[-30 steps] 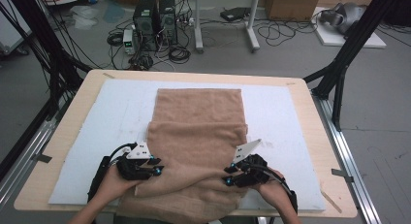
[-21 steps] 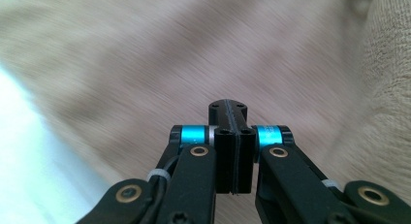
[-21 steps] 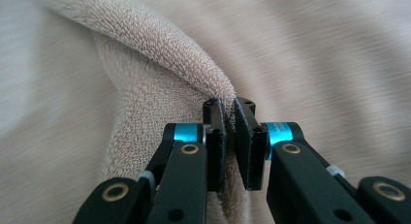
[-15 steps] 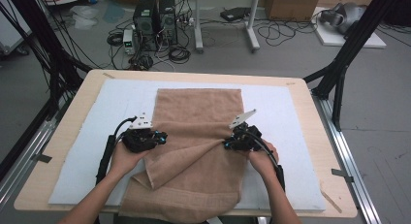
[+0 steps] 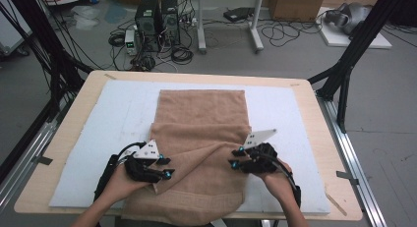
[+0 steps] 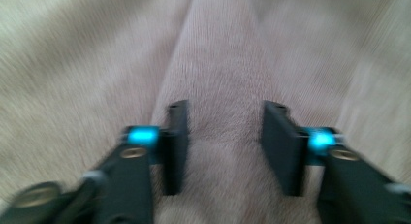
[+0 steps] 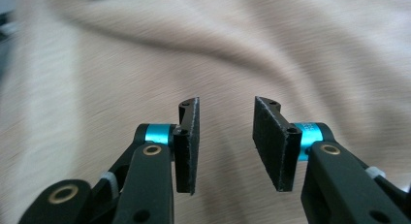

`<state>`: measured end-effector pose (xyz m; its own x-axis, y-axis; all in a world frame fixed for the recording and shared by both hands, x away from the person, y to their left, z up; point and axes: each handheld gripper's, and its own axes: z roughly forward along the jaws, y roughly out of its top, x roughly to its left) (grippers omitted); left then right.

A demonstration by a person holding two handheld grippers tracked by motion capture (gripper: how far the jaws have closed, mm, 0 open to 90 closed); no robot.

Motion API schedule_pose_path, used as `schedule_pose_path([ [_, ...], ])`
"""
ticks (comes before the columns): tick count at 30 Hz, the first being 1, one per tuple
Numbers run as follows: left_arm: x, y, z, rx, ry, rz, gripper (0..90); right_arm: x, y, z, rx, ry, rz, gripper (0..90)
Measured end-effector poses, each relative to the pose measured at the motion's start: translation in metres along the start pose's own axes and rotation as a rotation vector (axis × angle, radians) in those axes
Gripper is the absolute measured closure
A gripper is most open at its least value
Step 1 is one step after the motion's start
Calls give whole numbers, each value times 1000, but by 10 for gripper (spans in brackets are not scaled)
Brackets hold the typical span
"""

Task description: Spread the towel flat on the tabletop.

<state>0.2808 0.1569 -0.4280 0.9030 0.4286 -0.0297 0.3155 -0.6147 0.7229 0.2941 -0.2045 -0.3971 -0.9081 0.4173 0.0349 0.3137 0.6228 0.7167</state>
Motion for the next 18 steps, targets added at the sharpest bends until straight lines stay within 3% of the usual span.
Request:
schedule_pose_path([
  [1, 0, 0, 2, 9, 8, 19, 730, 6, -3, 3, 20, 22, -12, 597],
  [3, 3, 2, 1, -14, 10, 8, 816, 16, -9, 13, 73, 43, -28, 575],
  [6, 15, 3, -4, -38, 42, -26, 844, 20, -16, 32, 161, 31, -46, 576],
  [9, 31, 2, -9, -71, 49, -94, 848, 12, -20, 33, 108, 53, -10, 720],
  [12, 44, 2, -9, -103, 105, -137, 850, 4, -17, 32, 129, 75, -2, 838],
  [18, 64, 3, 3, -97, 220, -182, 852, -3, 1, 36, 159, 19, -38, 852],
])
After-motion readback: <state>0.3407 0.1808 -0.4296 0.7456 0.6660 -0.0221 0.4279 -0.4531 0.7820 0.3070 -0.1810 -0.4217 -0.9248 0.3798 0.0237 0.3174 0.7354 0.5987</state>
